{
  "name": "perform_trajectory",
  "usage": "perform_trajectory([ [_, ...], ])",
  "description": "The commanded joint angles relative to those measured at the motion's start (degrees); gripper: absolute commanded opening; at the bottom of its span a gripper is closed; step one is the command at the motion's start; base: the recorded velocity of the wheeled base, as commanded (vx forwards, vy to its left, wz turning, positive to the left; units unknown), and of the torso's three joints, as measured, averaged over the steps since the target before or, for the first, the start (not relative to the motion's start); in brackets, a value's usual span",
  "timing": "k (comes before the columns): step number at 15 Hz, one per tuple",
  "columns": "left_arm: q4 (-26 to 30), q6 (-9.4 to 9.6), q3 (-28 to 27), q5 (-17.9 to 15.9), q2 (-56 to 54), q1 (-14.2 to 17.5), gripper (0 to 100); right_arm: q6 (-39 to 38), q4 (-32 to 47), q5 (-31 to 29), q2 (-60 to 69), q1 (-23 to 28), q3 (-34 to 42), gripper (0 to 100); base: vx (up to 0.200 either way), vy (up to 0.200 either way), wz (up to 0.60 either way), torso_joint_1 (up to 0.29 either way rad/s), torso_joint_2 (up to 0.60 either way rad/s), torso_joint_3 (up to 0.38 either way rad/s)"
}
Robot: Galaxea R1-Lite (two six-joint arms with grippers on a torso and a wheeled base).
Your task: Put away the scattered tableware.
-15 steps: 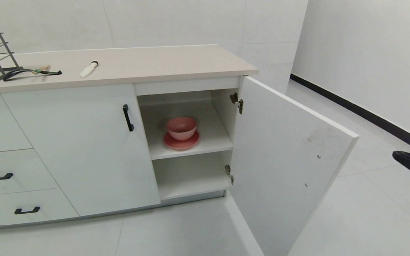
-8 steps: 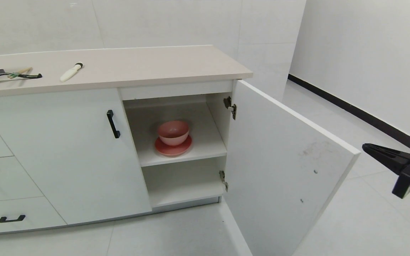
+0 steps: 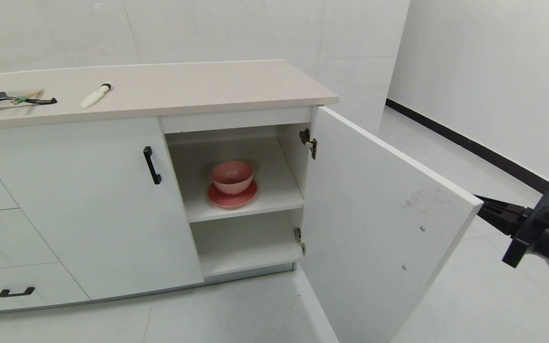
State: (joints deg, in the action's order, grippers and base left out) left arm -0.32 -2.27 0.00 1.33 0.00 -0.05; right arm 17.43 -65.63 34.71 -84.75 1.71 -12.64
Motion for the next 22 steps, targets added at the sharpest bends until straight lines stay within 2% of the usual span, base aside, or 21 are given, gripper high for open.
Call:
perform_trajectory([
  [1, -0.03, -0.02, 0.0, -0.01, 0.0, 0.05, 100, 1.2, -6.0, 2.91, -7.27, -0.74, 1.3, 0, 0.0, 0.0, 0.0, 0.0, 0.0, 0.0],
  [5, -0.03, -0.19, 0.0, -0.01, 0.0, 0.05, 100, 1.73, -9.78, 6.69, -9.56, -2.23, 1.3, 0, 0.0, 0.0, 0.0, 0.0, 0.0, 0.0],
  [9, -0.12, -0.19, 0.0, -0.01, 0.0, 0.05, 100, 1.82, -11.27, 6.6, -9.56, -6.72, 1.39, 0, 0.0, 0.0, 0.0, 0.0, 0.0, 0.0],
  [14, -0.03, -0.19, 0.0, -0.01, 0.0, 0.05, 100, 2.87, -11.36, 6.6, -9.21, -7.95, 2.8, 0, 0.0, 0.0, 0.0, 0.0, 0.0, 0.0],
  [15, -0.03, -0.19, 0.0, -0.01, 0.0, 0.05, 100, 2.96, -11.45, 6.51, -8.94, -9.62, 3.59, 0, 0.0, 0.0, 0.0, 0.0, 0.0, 0.0],
  [22, -0.03, -0.19, 0.0, -0.01, 0.0, 0.05, 100, 2.87, -11.45, 5.99, -9.38, -16.03, 1.13, 0, 0.0, 0.0, 0.0, 0.0, 0.0, 0.0],
])
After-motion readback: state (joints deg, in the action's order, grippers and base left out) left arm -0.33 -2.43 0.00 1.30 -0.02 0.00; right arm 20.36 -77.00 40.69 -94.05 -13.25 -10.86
